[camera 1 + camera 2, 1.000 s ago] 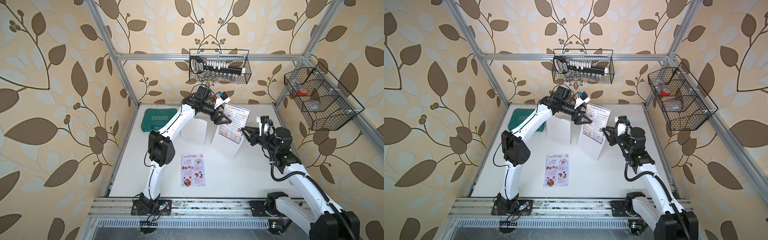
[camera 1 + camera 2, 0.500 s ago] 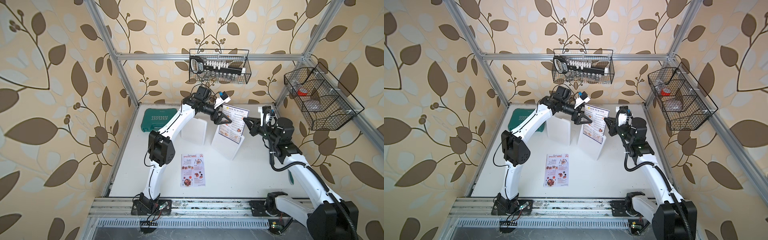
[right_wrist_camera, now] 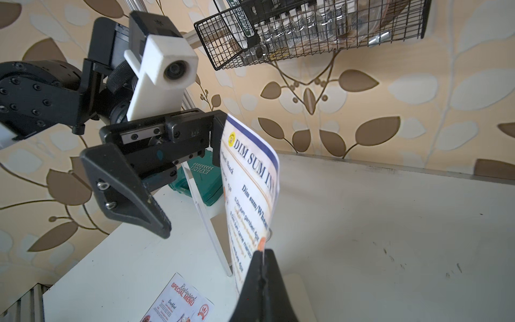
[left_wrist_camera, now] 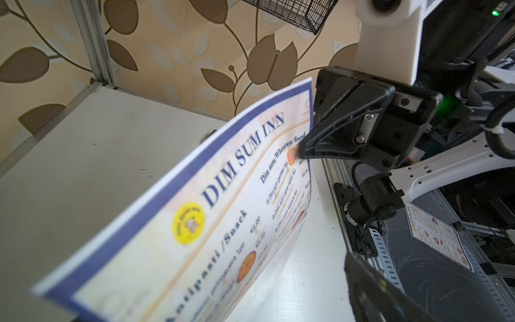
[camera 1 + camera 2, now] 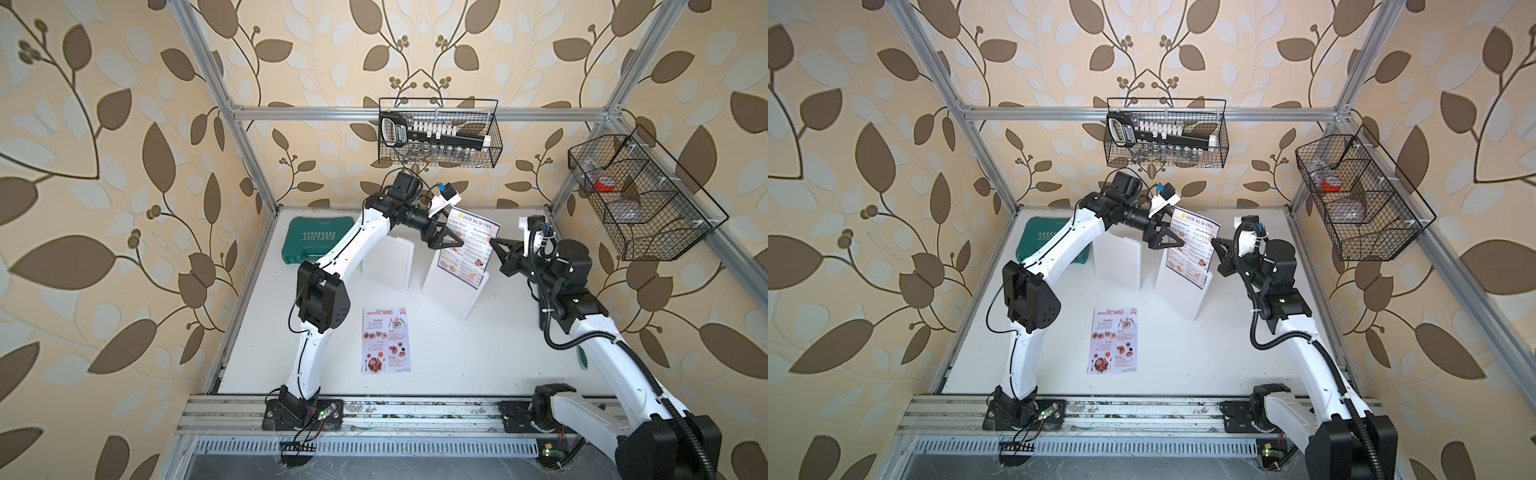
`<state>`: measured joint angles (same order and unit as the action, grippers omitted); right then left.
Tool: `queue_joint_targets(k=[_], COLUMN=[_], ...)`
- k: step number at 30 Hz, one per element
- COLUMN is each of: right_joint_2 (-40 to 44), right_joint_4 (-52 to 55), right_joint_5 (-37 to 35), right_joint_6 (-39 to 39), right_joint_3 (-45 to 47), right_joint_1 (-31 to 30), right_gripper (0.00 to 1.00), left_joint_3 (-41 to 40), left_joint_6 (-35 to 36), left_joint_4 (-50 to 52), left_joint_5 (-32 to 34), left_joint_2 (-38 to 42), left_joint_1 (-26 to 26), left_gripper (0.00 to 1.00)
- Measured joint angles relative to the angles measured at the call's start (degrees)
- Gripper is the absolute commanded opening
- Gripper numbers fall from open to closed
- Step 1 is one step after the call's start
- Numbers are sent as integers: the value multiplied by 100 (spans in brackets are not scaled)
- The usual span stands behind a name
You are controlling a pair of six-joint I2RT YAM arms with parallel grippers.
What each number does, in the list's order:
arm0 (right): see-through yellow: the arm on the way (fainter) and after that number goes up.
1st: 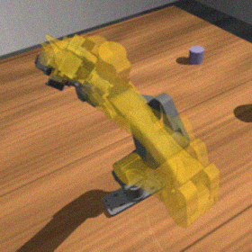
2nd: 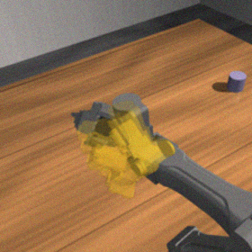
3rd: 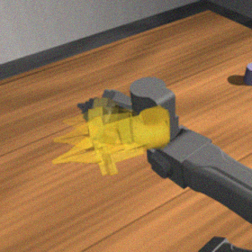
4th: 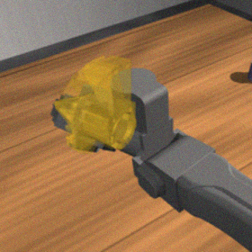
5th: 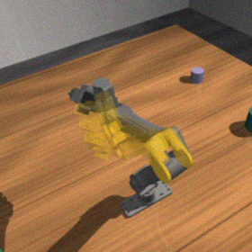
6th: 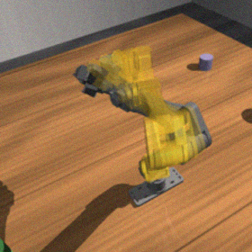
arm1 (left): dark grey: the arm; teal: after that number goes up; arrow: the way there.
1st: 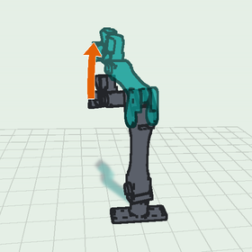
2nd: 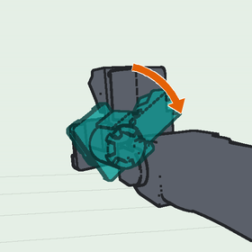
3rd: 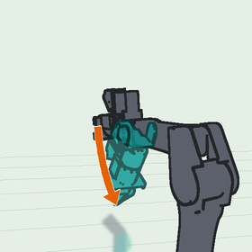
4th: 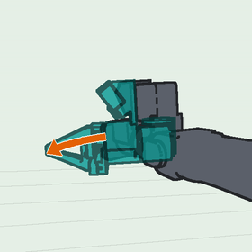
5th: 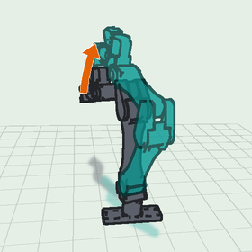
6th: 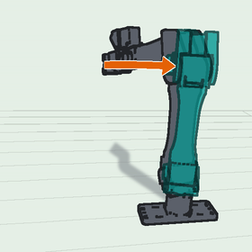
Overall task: Insert the menus into the narrow rack
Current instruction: Insert the menu into the narrow rack.
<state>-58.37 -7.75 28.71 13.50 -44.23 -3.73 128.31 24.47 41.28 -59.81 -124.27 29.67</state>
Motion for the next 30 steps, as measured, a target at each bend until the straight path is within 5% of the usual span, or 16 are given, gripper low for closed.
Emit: queue_joint_targets(k=[9,17,26,30], right_joint_2=[247,682,350,-63], right_joint_4=[136,527,911,1036], right_joint_5=[-4,-87,-345,-339], right_joint_6=[125,192,181,186], right_joint_3=[573,678,-426,-968], right_joint_1=[0,0,0,0], right_gripper=[0,36,42,33], left_joint_3=[-17,-245,-586,-623], left_joint_6=[0,-44,-155,-197], left_joint_4=[-9,-131,-398,-459], left_joint_5=[0,46,334,459], left_joint_2=[0,0,24,96], left_joint_1=[0,0,-2,-7], left_gripper=[99,99,99,99])
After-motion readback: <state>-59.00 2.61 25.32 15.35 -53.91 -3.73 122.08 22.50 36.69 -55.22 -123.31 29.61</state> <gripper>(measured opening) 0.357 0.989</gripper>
